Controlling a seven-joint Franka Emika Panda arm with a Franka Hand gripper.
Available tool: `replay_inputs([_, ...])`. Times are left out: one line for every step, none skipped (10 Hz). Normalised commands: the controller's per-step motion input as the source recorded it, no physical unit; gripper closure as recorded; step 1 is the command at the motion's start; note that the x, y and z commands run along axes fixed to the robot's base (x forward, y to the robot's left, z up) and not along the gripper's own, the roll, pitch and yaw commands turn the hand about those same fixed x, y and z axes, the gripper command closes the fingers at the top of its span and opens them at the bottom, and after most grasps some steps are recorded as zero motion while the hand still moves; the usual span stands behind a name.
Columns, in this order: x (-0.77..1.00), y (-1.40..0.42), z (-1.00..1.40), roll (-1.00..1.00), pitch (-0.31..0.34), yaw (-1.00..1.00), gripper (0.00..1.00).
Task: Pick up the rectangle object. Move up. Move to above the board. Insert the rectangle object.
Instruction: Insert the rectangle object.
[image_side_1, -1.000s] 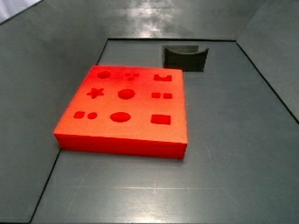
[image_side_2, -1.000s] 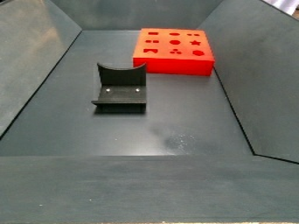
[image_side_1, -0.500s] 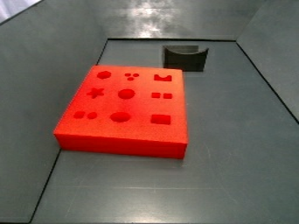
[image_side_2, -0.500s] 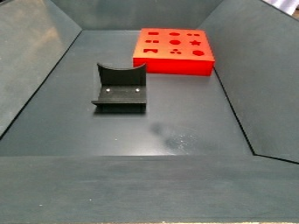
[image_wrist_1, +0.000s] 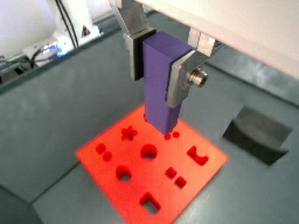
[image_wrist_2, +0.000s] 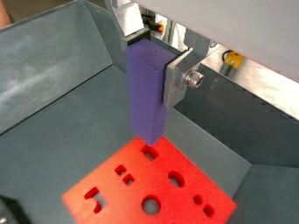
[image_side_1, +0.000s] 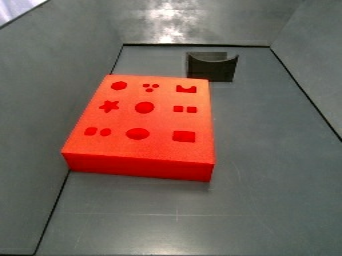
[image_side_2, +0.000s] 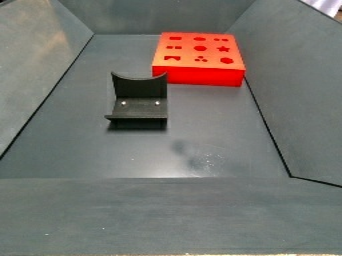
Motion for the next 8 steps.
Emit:
replay_inputs([0.20,-0.20,-1.00,0.00,0.000,0.00,1.00])
replay_inputs([0.22,-0.19,-1.00,0.00,0.000,0.00,1.00])
replay_inputs([0.21,-0.16,-1.00,0.00,0.000,0.00,1.00])
replay_inputs([0.15,-0.15,-1.00,0.01,0.000,0.00,1.00])
replay_inputs([0.10,-0.11,-1.00,0.04,-0.007,0.00,1.00])
replay_inputs([-0.01,-0.04,-1.00,0.10,-0.076,0.00,1.00])
replay_inputs([-0.23,-0.07,-0.95,0.11,-0.149,0.00,1.00])
replay_inputs([-0.19,-0.14,-0.84,0.11,-0.213,0.00,1.00])
